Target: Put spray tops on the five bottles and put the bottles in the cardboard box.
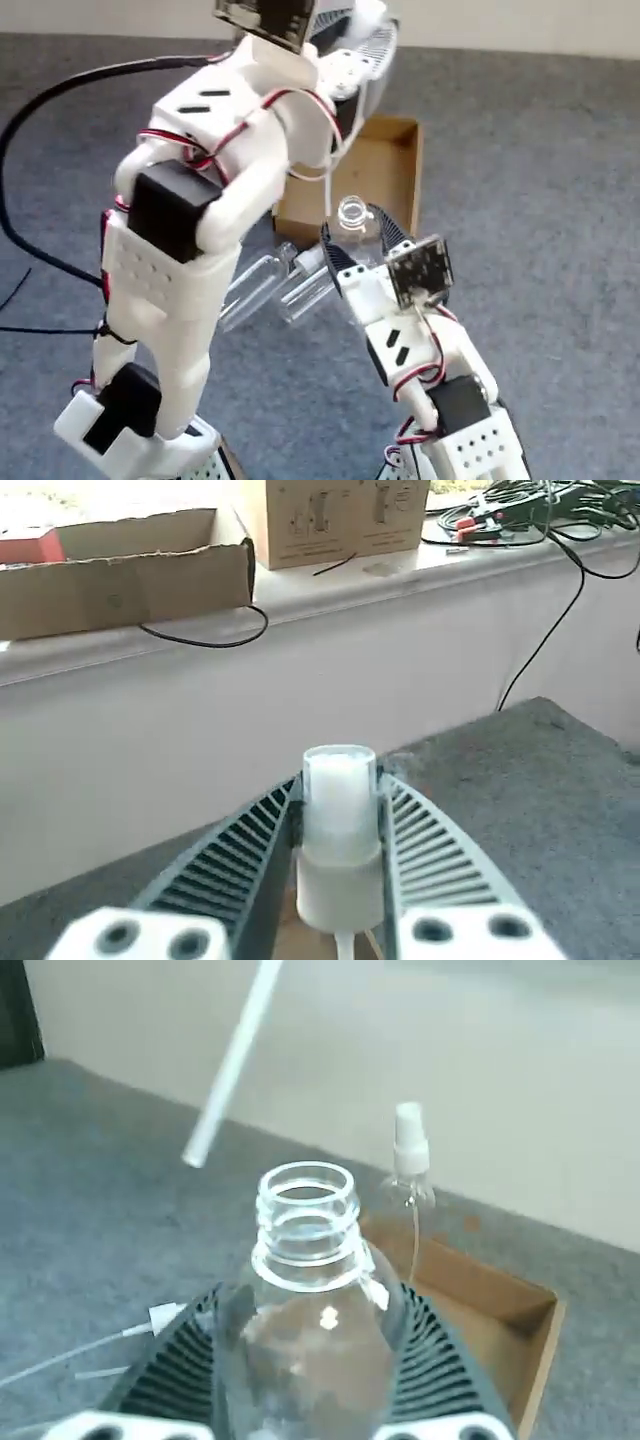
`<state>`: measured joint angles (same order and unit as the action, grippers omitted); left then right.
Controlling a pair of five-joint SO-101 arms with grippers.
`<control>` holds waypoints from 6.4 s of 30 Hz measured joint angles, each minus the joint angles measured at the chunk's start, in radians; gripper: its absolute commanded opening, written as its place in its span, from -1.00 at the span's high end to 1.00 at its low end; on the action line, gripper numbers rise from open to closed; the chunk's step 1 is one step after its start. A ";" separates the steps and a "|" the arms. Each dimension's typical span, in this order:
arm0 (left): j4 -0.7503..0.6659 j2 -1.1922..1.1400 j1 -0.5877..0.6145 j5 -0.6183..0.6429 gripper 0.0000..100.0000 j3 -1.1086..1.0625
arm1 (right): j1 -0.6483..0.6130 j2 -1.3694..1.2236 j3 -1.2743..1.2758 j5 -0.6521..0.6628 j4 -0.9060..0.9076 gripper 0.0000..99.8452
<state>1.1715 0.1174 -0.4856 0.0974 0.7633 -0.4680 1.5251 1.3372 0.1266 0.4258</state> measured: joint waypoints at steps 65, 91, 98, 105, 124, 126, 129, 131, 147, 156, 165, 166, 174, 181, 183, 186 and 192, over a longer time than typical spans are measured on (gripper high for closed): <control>0.292 -0.006 -0.092 -0.003 0.94 -0.081 | 0.041 -0.445 -0.450 -0.258 0.107 0.99; -0.278 0.582 -0.005 -0.066 0.79 -1.085 | -0.063 -0.454 -0.451 -0.112 0.173 0.99; -0.278 0.586 0.009 -0.063 0.66 -1.106 | -0.063 -0.454 -0.451 -0.106 0.196 0.99; -0.155 0.586 0.029 -0.068 0.62 -1.014 | -0.063 -0.453 -0.453 -0.074 0.196 0.99; -0.061 0.643 0.270 -0.120 0.66 -0.773 | 0.035 -0.454 -0.453 -0.069 0.196 0.99; -0.046 0.641 0.313 -0.126 0.69 -0.773 | 0.038 -0.454 -0.453 -0.069 0.196 0.99; -0.034 0.612 0.301 -0.175 0.70 -0.812 | 0.040 -0.454 -0.453 -0.069 0.196 0.99; -0.034 0.583 0.256 -0.186 0.70 -0.830 | 0.040 -0.454 -0.453 -0.069 0.196 0.99; -0.064 0.454 0.084 -0.192 0.70 -0.844 | 0.048 -0.454 -0.453 -0.069 0.196 0.99; 0.008 0.683 0.252 -0.227 0.66 -1.112 | 0.129 -0.675 -0.624 -0.069 0.245 0.99; -0.316 0.980 0.276 -0.144 0.49 -1.746 | 0.057 -1.063 -1.134 -0.084 0.465 0.99; -0.345 0.997 0.273 -0.130 0.49 -1.780 | 0.038 -1.100 -1.180 -0.106 0.489 0.99; -0.433 1.046 0.187 -0.107 0.50 -1.826 | -0.084 -1.192 -1.358 -0.183 0.669 0.99; -0.453 1.046 0.193 -0.106 0.50 -1.838 | -0.117 -1.183 -1.375 -0.184 0.733 0.99; -0.453 1.046 0.210 -0.106 0.50 -1.838 | -0.120 -1.160 -1.372 -0.184 0.735 0.99; -0.465 1.046 0.224 -0.106 0.50 -1.838 | -0.121 -1.128 -1.349 -0.178 0.735 0.99; -0.471 1.046 0.227 -0.106 0.50 -1.878 | -0.040 -1.111 -1.250 -0.100 0.675 0.99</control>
<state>0.7004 1.1638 -0.2585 -0.0084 -1.1147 -0.5079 0.4143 0.0867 0.0269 1.1009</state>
